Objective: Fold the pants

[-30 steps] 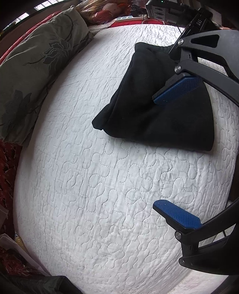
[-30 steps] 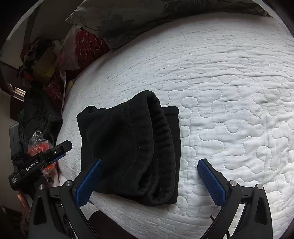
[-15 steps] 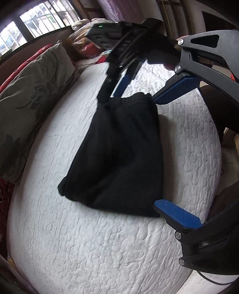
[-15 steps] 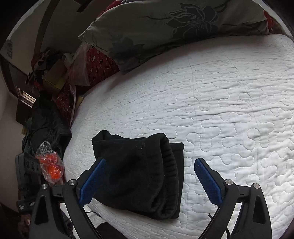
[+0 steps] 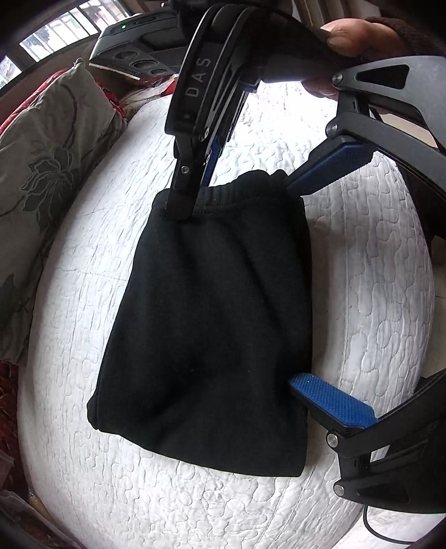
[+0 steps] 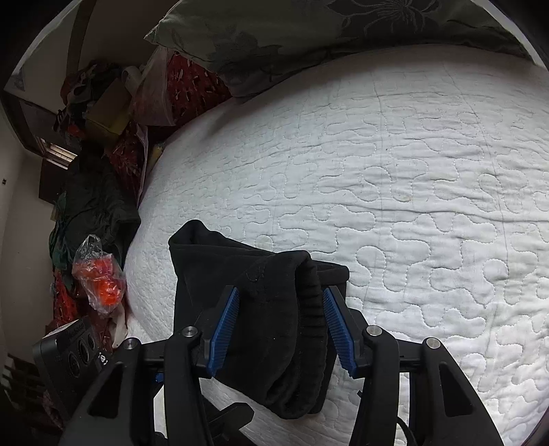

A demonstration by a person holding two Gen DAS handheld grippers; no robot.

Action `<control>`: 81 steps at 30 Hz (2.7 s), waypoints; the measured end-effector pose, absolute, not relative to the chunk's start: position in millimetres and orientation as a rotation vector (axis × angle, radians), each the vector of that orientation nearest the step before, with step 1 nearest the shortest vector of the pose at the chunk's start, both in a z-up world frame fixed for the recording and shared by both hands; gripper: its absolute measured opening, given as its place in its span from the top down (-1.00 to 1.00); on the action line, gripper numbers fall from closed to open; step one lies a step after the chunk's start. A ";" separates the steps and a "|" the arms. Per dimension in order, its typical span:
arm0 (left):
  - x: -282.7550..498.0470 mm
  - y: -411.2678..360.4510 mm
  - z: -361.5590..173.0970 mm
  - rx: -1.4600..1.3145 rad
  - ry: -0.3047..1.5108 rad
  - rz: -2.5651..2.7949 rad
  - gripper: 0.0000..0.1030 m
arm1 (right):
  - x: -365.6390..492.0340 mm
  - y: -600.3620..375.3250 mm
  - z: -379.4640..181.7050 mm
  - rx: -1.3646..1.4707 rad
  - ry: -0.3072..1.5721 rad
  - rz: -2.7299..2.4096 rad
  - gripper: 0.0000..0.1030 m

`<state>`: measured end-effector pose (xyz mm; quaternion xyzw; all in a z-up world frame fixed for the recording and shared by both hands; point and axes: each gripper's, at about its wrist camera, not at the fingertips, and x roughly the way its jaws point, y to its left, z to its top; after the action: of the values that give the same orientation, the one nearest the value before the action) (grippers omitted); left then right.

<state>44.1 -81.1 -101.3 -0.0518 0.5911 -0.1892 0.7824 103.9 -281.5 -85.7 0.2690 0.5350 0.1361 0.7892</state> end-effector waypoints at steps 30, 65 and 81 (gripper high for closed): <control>46.9 -94.6 -105.8 0.122 1.089 -0.437 -0.72 | 95.5 -288.0 -99.0 0.745 1.182 0.397 0.33; 40.1 -14.4 -131.7 -0.965 1.420 -0.433 -0.08 | 82.2 -298.5 -104.7 0.821 1.171 0.407 0.72; 72.9 -37.6 -168.2 -1.164 1.662 -0.293 0.85 | 83.8 -305.9 -114.7 0.890 1.170 0.402 0.72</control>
<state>72.9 -37.6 -168.2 -0.4852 0.6930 -0.1220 0.5191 83.8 -305.9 -114.7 0.4030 0.5302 0.1820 0.7234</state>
